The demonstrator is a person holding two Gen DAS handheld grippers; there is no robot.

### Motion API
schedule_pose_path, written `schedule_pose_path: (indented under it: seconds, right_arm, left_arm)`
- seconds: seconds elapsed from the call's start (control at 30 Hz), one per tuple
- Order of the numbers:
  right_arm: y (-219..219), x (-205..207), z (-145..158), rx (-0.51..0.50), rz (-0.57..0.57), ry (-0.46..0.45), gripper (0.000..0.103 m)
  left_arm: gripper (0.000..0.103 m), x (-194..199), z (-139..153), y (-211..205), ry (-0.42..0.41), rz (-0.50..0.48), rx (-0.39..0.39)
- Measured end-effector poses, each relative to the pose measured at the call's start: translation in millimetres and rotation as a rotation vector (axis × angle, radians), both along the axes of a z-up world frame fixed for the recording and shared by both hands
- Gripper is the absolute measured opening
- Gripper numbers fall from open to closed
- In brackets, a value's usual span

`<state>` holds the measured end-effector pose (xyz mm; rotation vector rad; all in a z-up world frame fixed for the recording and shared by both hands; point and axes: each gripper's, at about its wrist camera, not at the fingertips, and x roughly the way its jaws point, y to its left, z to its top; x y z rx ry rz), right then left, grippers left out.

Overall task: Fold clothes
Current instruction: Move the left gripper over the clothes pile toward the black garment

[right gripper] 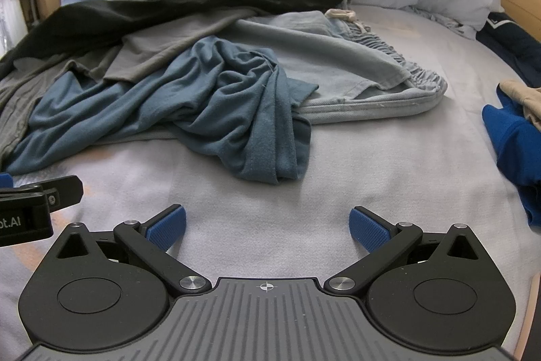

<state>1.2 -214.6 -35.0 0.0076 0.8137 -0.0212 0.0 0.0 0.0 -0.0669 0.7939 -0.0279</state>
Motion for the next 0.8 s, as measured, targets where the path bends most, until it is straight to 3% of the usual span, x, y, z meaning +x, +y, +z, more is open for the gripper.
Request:
schedule_pose_path:
  seconds: [0.3,0.57,0.8]
  right_arm:
    - [1.3,0.0,0.8,-0.006,0.009,-0.002,0.103]
    - [-2.8,2.9,6.0,0.021,0.012,0.0,0.103]
    - [-8.1,-0.6,16.1,0.048,0.008,-0.067,0.103]
  left_arm:
    - [0.103,-0.6,1.6,0.2,-0.004,0.009,0.01]
    - [0.103,-1.4,15.1,13.4,-0.094,0.069,-0.062]
    - [0.103,-4.7,29.6,24.6,-0.203,0.111,-0.08]
